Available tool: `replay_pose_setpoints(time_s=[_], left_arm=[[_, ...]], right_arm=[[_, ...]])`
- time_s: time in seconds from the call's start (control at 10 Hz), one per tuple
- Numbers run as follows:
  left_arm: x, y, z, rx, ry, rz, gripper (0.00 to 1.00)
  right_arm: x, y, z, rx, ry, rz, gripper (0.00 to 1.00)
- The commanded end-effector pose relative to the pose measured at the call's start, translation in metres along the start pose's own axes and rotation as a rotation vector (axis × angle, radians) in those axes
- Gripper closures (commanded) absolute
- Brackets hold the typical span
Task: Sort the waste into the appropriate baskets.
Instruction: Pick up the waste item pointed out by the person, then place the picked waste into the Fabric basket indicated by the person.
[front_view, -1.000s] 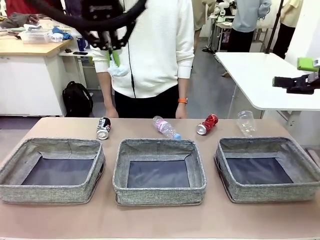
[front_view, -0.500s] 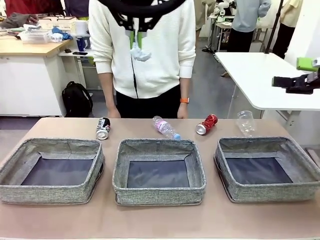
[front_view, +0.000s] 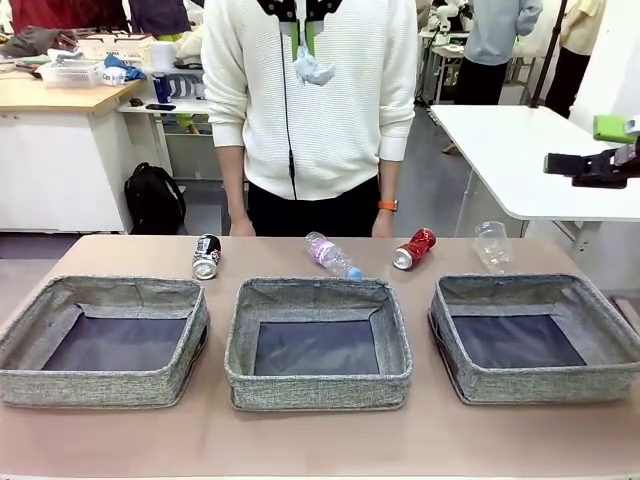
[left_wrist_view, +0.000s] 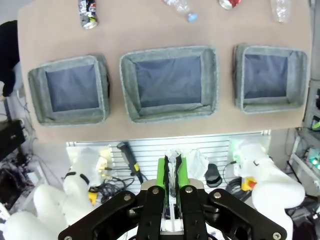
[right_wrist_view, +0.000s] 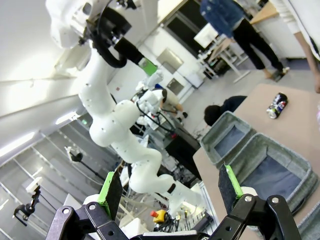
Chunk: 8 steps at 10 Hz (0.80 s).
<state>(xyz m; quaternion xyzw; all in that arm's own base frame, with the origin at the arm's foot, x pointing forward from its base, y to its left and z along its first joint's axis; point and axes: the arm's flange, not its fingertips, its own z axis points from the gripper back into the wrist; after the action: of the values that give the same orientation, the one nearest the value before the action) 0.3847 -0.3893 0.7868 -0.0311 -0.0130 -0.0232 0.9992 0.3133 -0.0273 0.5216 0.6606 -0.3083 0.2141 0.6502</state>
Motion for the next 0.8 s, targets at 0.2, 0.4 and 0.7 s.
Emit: replay_pose_setpoints(time_s=[0.2, 0.4, 0.7], left_arm=[[-0.0018, 0.0011, -0.0016, 0.014, 0.004, -0.012, 0.91], [-0.0018, 0.0011, -0.0016, 0.014, 0.004, -0.012, 0.91], [-0.0018, 0.0011, -0.0016, 0.014, 0.004, -0.012, 0.91]], right_arm=[[0.0027, -0.0007, -0.0017, 0.016, -0.015, 0.028, 0.00], [0.0027, -0.0007, -0.0017, 0.016, -0.015, 0.028, 0.00], [0.0027, -0.0007, -0.0017, 0.016, -0.015, 0.028, 0.00]])
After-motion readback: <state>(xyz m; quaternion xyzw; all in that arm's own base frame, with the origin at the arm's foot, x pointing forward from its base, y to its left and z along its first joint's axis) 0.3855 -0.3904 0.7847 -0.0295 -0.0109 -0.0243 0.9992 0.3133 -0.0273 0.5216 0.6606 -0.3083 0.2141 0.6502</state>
